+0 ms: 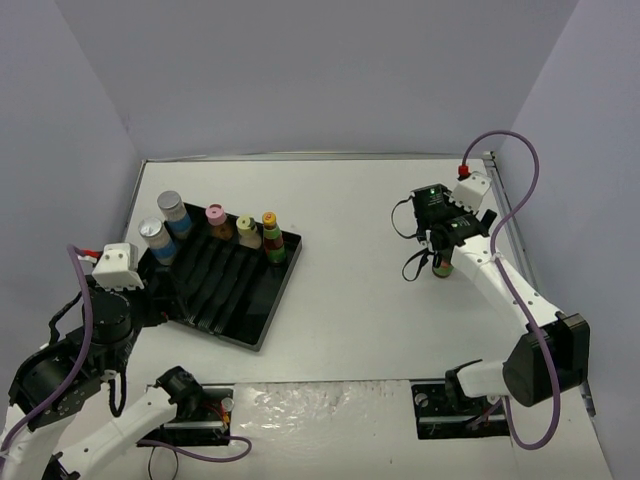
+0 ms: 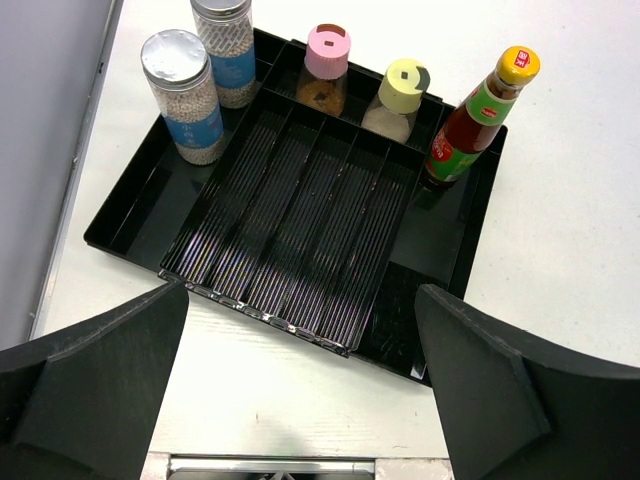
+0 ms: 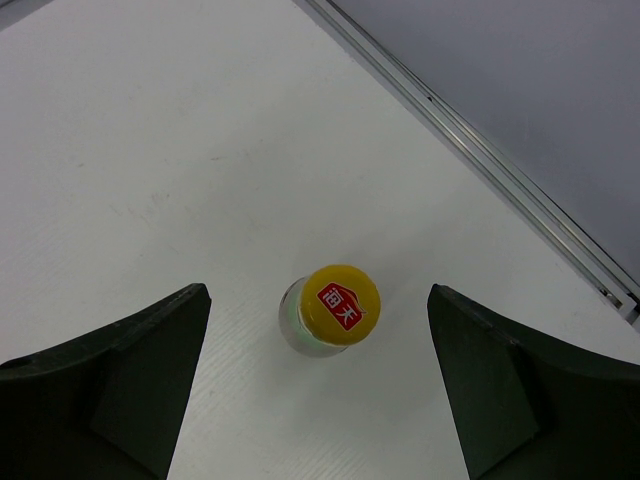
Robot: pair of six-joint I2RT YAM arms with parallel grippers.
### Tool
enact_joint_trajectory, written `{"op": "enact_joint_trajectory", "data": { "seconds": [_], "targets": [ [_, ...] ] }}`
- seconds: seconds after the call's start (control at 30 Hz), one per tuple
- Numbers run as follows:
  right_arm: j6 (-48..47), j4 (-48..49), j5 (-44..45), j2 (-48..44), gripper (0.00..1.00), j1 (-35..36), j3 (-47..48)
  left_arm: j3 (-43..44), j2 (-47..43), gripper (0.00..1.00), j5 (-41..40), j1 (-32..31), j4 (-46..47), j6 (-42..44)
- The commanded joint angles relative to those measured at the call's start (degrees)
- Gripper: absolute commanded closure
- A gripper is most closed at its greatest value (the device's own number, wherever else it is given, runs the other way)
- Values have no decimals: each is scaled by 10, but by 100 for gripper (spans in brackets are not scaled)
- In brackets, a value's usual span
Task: Organize the condiment bottles
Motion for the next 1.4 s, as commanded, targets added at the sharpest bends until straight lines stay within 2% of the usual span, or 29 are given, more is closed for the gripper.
{"op": "enact_joint_trajectory", "data": {
  "seconds": [0.0, 0.47, 0.87, 1.1, 1.37],
  "targets": [
    [23, 32, 23, -8, 13, -6, -16, 7, 15, 6, 1, -5, 37, 13],
    [44, 86, 31, 20, 14, -17, -75, 8, 8, 6, -4, -5, 23, 12],
    [39, 156, 36, 28, 18, -34, -117, 4, 3, 5, -7, -5, 17, 11],
    [31, 174, 41, 38, 28, -34, -122, 8, 5, 5, -9, -5, 13, 13],
    [23, 199, 32, 48, 48, -36, -133, 13, 6, 5, -15, -5, 8, 17]
  ]
}}
